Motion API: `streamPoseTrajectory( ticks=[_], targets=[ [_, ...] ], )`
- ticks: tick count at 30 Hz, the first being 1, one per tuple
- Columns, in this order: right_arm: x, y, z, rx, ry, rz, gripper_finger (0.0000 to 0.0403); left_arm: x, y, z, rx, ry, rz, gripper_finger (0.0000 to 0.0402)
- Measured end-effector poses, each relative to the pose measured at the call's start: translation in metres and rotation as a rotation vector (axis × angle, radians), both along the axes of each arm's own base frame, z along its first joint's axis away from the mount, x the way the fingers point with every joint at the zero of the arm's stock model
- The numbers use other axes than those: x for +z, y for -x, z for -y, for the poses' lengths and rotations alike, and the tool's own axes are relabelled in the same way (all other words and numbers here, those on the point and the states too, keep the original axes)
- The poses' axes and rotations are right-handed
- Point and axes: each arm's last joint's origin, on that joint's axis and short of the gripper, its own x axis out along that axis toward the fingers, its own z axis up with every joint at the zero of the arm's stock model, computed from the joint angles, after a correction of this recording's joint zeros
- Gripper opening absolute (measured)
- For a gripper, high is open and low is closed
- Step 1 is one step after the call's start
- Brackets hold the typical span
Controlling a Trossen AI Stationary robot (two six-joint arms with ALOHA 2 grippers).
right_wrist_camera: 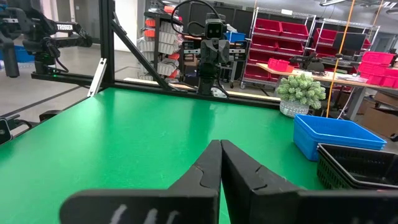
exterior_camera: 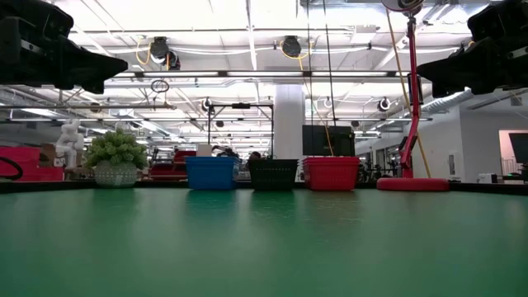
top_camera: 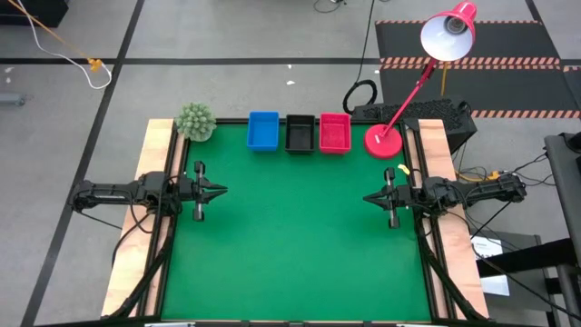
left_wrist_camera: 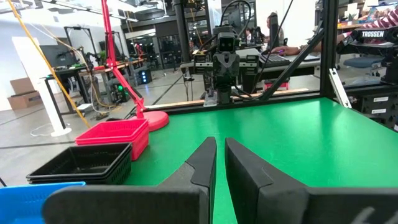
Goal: Stack baskets by color
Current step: Return to Home Position
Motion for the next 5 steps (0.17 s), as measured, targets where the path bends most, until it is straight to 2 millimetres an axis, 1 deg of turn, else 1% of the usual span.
streamPoseTrajectory(
  ticks=[5],
  targets=[
    [0.0001, 0.0000, 0.0000, 0.000, 0.000, 0.000, 0.0000, 0.0000, 0.0000, 0.0000, 0.000, 0.000, 0.000, 0.0037]
  ],
)
